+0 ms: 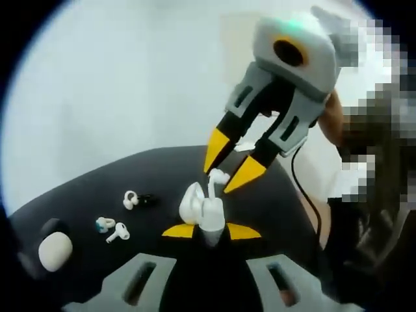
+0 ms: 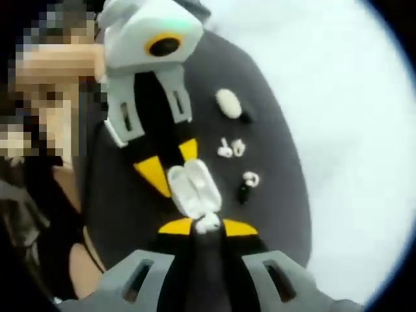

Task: Pick up three earphones and place each one into its charging case using tactile feedback, ensure that each earphone is properly inserted and securely positioned inside the case.

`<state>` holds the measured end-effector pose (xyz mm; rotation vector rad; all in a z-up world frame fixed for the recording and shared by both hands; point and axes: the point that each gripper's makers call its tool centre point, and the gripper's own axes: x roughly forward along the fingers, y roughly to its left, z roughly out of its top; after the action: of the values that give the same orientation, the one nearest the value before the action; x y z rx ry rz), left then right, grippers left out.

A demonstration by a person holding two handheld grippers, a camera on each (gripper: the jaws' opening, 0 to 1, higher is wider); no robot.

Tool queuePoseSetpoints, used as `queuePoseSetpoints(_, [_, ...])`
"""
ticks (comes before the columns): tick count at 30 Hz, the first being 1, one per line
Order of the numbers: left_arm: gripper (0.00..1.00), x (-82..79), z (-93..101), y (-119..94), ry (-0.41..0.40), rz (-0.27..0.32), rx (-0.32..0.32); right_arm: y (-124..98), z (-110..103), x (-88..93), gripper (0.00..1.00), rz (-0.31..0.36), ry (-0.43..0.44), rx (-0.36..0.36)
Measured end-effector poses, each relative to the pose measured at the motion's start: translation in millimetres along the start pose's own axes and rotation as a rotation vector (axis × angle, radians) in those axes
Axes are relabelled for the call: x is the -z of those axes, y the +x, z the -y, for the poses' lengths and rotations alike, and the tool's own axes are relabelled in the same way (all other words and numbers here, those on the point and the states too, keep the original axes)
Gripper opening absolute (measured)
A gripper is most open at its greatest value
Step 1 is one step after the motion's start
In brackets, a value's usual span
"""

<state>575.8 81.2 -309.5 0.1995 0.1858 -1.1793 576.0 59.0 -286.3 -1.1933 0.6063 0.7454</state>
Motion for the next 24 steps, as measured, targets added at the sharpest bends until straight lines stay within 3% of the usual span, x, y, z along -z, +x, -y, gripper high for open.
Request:
queuePoseSetpoints(9, [0.13, -0.4, 0.4, -1, -0.001, 0.004, 0.003, 4, -9, 4.6, 0.17, -0.054, -0.059, 0.009])
queuePoseSetpoints(15, [0.13, -0.6, -0.4, 0, -0.001, 0.003, 0.003, 5, -11, 2.0, 0.18, -0.043, -0.023, -0.001])
queuePoseSetpoints(24, [0.13, -1.4, -0.1, 0, -0.004, 0.006, 0.001, 6, -10, 5.0, 0.18, 0.007, 0.129, -0.08])
